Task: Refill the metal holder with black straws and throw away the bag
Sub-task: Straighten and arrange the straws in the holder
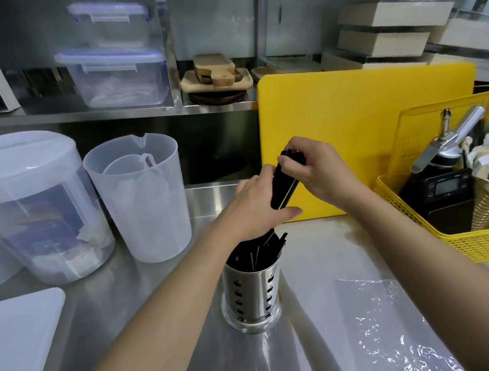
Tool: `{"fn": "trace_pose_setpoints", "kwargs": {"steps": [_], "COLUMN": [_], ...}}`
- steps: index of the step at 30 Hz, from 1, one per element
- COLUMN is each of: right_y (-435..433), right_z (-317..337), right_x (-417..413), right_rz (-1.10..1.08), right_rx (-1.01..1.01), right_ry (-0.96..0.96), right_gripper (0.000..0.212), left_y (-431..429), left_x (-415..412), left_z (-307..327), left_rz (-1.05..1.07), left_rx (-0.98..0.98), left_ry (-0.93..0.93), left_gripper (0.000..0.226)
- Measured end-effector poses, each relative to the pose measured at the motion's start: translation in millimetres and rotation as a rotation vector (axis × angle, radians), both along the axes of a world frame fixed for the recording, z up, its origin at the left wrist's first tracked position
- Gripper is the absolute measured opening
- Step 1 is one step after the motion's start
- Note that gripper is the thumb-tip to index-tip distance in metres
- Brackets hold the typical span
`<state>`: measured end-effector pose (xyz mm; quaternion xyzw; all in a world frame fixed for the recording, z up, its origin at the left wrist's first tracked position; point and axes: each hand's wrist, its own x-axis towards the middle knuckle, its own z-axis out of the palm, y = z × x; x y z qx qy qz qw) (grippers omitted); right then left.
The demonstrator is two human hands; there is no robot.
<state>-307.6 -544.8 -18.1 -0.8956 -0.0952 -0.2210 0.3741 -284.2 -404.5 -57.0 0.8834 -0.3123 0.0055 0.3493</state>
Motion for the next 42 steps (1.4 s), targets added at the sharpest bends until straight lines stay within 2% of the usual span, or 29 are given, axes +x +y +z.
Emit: {"fn": "trace_pose_setpoints", "kwargs": {"steps": [3,7,10,13,16,19,22,24,27,31,36,42], "right_y": [5,13,16,20,21,20,22,27,37,46,49,51], "right_z": [12,26,31,32,29,26,18,11,2,-1,-11,-16], "right_x": [-1,-4,-8,-14,-21,-24,-26,-28,-33,-41,-52,-63], "right_rz": [-0.031,-0.041,-0.019,0.071,0.124,0.141,0.214,0.273,0.317,0.387,0.426,0.392], "right_rx": [0.056,0.062,0.145,0.321,0.418,0.483,0.636,0.698,0.704,0.768,0.792,0.904], "right_ry": [-0.067,-0.121,-0.139,-0.11,-0.145,-0.094,0.126,0.229,0.242,0.255,0.306,0.327], "right_gripper": [0.02,0.022,0.022,0.019,0.023,0.021,0.011,0.021,0.037,0.031,0.013,0.026], "left_y": [-6,-10,-11,-8,3,17,24,27,32,36,35,38], "left_x": [0,-5,-7,-9,-10,-15,-24,-31,-43,-67,-87,-99], "left_z": [1,4,10,18,27,39,47,48,44,28,10,-1], "left_rz": [0.026,0.05,0.085,0.081,0.097,0.025,-0.068,-0.089,-0.133,-0.21,-0.126,-0.171], "left_rx": [-0.008,-0.202,-0.304,-0.397,-0.52,-0.767,-0.987,-1.074,-1.079,-1.005,-0.929,-1.07], "left_ry": [-0.026,-0.061,-0.042,-0.012,-0.06,0.134,0.368,0.475,0.668,0.879,0.891,0.866], "left_gripper": [0.049,0.022,0.02,0.01,0.007,0.014,0.008,0.007,0.015,0.024,0.032,0.021]}}
